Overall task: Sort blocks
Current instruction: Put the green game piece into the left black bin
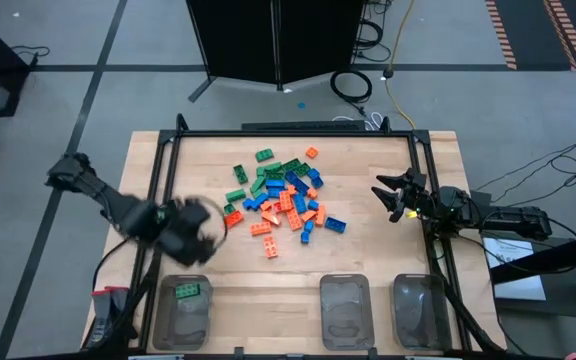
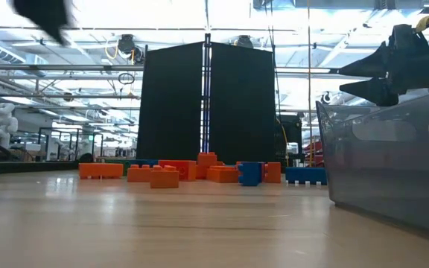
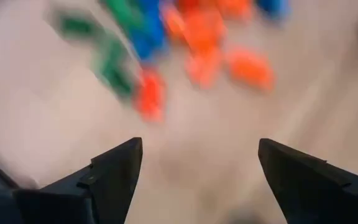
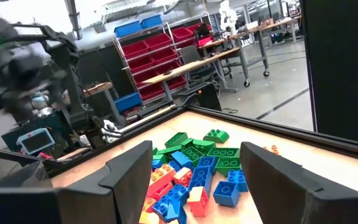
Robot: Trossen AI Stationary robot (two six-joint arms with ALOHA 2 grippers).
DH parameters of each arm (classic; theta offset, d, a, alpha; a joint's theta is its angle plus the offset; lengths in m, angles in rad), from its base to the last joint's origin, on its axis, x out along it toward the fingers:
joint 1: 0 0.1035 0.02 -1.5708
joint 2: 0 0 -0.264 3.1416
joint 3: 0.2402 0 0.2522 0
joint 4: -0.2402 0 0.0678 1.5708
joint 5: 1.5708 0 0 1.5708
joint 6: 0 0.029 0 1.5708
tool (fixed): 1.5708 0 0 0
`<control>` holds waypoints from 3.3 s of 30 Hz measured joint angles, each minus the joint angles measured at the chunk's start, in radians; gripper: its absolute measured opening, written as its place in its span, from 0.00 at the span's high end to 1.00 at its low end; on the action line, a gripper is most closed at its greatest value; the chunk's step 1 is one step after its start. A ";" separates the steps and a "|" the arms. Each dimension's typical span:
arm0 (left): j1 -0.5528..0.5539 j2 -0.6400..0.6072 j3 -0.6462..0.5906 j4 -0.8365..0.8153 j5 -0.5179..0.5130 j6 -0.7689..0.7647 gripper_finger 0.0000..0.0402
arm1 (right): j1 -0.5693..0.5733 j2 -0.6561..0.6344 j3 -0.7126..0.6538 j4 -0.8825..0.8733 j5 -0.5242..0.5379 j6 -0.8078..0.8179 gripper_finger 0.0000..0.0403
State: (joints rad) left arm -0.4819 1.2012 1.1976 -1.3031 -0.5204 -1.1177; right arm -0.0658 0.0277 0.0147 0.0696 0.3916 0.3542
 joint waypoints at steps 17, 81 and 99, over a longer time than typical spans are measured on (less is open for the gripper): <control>0.762 0.091 -0.258 0.440 0.224 0.923 0.20 | 0.000 0.000 0.000 0.000 0.000 -0.011 0.41; 0.072 -0.090 -0.064 0.128 0.518 0.221 0.81 | 0.000 0.074 0.000 0.003 0.005 0.027 0.41; -0.372 0.253 -0.066 0.336 0.583 0.066 0.81 | 0.000 0.074 0.000 0.002 0.005 0.053 0.41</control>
State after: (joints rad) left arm -0.8538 1.4542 1.1316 -0.9674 0.0626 -1.0522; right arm -0.0658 0.1013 0.0147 0.0715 0.3965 0.4067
